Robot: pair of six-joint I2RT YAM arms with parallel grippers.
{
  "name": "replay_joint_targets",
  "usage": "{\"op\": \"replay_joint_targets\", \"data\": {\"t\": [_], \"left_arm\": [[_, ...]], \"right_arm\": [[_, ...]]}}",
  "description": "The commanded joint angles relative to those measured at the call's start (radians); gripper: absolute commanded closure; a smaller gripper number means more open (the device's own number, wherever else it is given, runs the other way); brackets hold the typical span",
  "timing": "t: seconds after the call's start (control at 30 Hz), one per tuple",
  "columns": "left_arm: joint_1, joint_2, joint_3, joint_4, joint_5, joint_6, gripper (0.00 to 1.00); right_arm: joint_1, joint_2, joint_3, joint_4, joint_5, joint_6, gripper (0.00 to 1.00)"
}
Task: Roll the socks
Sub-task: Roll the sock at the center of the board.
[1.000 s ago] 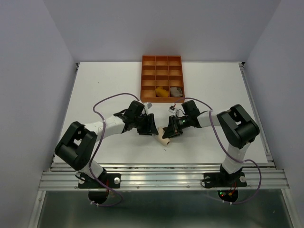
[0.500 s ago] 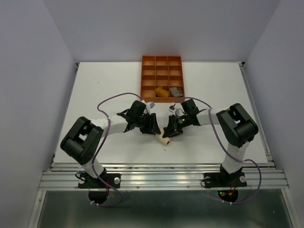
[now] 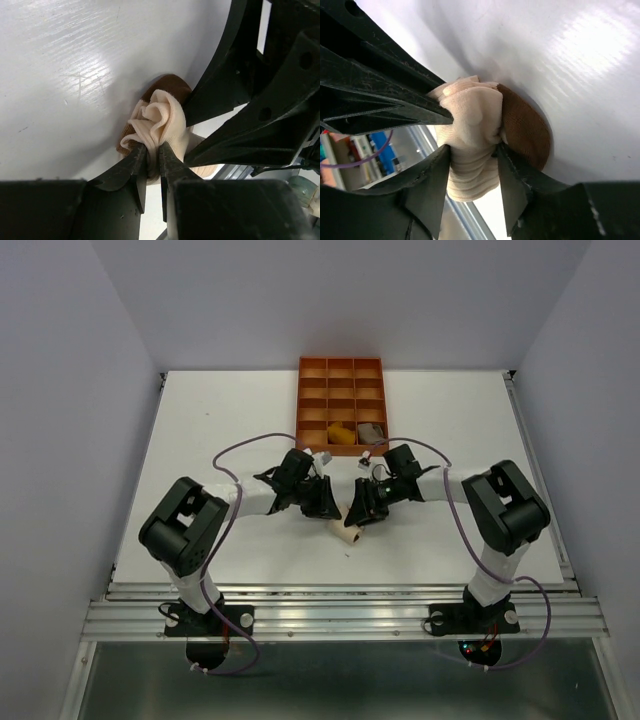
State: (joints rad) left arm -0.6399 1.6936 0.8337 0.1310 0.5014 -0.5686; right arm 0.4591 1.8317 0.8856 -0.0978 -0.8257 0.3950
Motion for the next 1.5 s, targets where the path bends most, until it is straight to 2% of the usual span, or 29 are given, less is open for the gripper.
{"op": "replay_joint_targets", "data": {"t": [0.0,0.13,0.5,0.6,0.7,0.93,1.27,1.33,1.47], "left_arm": [[-0.027,0.032,0.024,-0.024,-0.023,0.006,1.0],[-0.038,0.044,0.057,-0.103,-0.084,0.03,1.0],[-0.06,0.052,0.088,-0.198,-0.127,0.033,1.0],[-0.064,0.063,0.1,-0.218,-0.135,0.033,1.0],[-0.064,0.066,0.114,-0.24,-0.139,0.03,1.0],[-0.066,0.072,0.153,-0.307,-0.158,0.035,1.0],[-0.064,0.09,0.183,-0.358,-0.116,0.035,1.0],[-0.064,0.1,0.192,-0.375,-0.126,0.036,1.0],[-0.066,0.103,0.191,-0.381,-0.112,0.039,1.0]], "right_arm": [[-0.007,-0.028,0.004,-0.036,0.26,-0.114,0.43],[0.013,-0.101,0.03,-0.036,0.269,-0.125,0.34],[0.089,-0.296,0.023,-0.069,0.479,-0.199,0.28],[0.151,-0.365,0.009,-0.083,0.533,-0.248,0.28],[0.259,-0.423,0.004,-0.118,0.664,-0.329,0.27],[0.415,-0.44,0.003,-0.145,0.862,-0.421,0.28],[0.585,-0.399,-0.017,-0.158,1.005,-0.51,0.28],[0.607,-0.371,-0.013,-0.169,1.062,-0.522,0.28],[0.618,-0.327,-0.004,-0.178,1.082,-0.522,0.29]]}}
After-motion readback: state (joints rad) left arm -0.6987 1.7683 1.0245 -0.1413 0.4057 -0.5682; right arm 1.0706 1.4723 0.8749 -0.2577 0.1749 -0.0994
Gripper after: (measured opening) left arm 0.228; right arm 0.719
